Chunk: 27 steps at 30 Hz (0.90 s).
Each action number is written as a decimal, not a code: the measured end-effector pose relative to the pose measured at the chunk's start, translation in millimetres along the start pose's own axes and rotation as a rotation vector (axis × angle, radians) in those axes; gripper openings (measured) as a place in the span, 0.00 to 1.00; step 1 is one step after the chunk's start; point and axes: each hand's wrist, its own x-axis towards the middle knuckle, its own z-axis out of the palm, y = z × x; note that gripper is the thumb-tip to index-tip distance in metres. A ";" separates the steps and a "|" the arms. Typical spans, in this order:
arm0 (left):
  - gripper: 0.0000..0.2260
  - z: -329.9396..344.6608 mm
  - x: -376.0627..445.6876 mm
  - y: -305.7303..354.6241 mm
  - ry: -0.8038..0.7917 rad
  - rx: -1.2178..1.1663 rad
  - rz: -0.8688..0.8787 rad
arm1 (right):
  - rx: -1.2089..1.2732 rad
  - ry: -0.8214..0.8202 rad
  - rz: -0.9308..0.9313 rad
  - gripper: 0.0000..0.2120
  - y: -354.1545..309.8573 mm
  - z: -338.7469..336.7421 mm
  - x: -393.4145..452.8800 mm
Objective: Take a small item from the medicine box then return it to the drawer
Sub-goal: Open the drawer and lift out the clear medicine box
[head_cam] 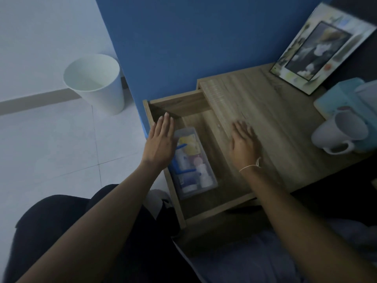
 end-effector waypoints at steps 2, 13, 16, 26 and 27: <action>0.27 -1.4 17.7 7.9 -0.014 -0.037 0.044 | 0.160 0.062 0.004 0.20 -31.9 5.4 -14.7; 0.33 39.6 77.1 -0.3 -0.227 -0.220 0.045 | 0.277 -0.382 0.283 0.48 -88.0 58.1 -68.8; 0.36 44.8 79.4 -0.5 -0.333 -0.332 -0.006 | 0.293 -0.382 0.340 0.47 -88.2 60.2 -72.4; 0.34 29.1 86.4 2.1 -0.459 -0.320 -0.064 | 0.532 -0.370 0.448 0.47 -87.4 57.9 -66.3; 0.34 24.6 85.9 3.5 -0.448 -0.323 -0.065 | 0.527 -0.356 0.440 0.47 -87.9 53.7 -66.2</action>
